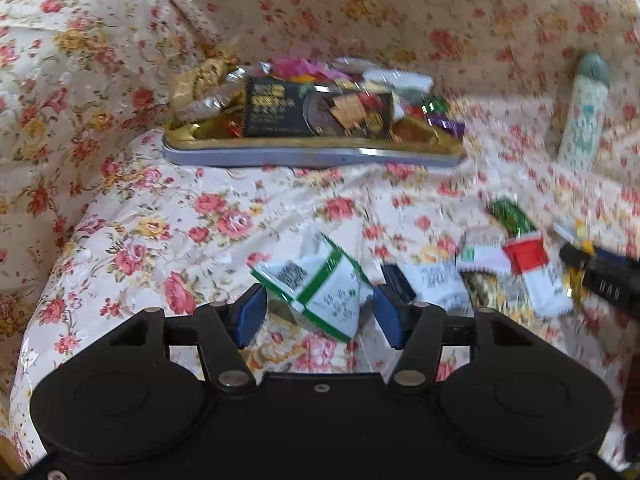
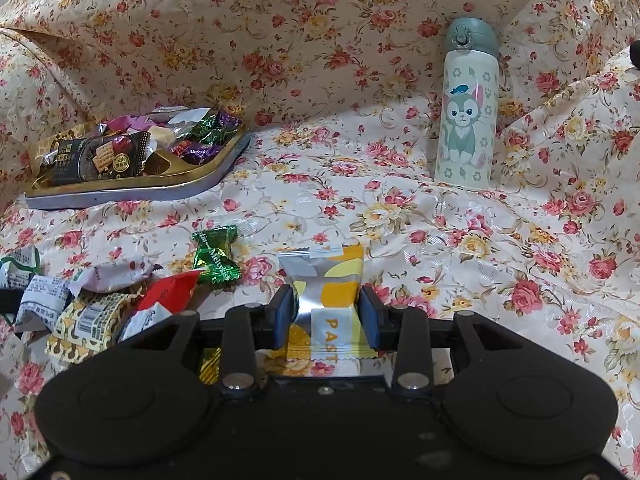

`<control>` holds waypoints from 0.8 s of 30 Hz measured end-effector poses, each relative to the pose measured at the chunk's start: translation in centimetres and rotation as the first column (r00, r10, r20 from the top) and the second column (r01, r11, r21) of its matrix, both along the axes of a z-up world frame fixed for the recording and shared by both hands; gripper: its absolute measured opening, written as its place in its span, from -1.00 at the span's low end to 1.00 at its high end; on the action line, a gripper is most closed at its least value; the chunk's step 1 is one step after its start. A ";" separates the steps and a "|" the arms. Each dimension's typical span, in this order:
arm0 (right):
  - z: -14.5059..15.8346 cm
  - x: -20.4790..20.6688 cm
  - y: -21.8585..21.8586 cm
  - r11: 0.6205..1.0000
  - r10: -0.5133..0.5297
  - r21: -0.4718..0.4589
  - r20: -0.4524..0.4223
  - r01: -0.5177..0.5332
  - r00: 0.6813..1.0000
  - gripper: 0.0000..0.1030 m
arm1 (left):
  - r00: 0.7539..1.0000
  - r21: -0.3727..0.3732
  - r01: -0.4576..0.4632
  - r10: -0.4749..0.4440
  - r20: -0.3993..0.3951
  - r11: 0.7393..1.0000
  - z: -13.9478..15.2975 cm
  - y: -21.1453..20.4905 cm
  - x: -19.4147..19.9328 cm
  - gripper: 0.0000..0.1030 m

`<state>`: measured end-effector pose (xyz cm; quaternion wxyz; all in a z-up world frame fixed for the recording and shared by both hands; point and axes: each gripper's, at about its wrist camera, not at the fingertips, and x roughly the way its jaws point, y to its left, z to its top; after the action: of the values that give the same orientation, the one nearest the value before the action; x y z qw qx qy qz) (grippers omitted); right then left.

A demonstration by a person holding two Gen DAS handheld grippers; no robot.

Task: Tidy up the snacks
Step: 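Lift both held snack packets off the sofa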

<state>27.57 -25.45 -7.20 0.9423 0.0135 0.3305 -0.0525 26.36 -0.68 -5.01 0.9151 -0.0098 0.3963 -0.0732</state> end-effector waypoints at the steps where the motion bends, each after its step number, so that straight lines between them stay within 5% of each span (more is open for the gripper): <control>1: 0.0 0.0 0.0 1.000 0.000 0.000 0.000 0.000 1.000 -0.25 | 1.000 -0.016 -0.013 0.013 -0.001 1.000 0.2 0.2 0.1 0.19; 9: 0.0 0.0 0.0 1.000 0.000 0.000 0.000 0.000 1.000 -0.25 | 0.993 -0.075 -0.101 0.096 -0.070 0.992 0.0 0.8 2.5 0.19; 20: -0.1 0.1 0.1 1.000 0.003 -0.009 -0.002 -0.003 1.000 -0.24 | 0.990 -0.063 -0.112 0.106 -0.096 0.992 -0.6 -0.2 3.1 0.17; 24: -0.1 0.1 0.1 1.000 0.003 -0.009 -0.002 -0.003 1.000 -0.24 | 0.990 -0.081 -0.106 0.098 -0.099 0.991 -0.5 -0.1 3.4 -0.07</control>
<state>27.63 -25.35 -7.26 0.9421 0.0088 0.3311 -0.0524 29.74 -0.74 -5.52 0.8965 -0.0731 0.4349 -0.0427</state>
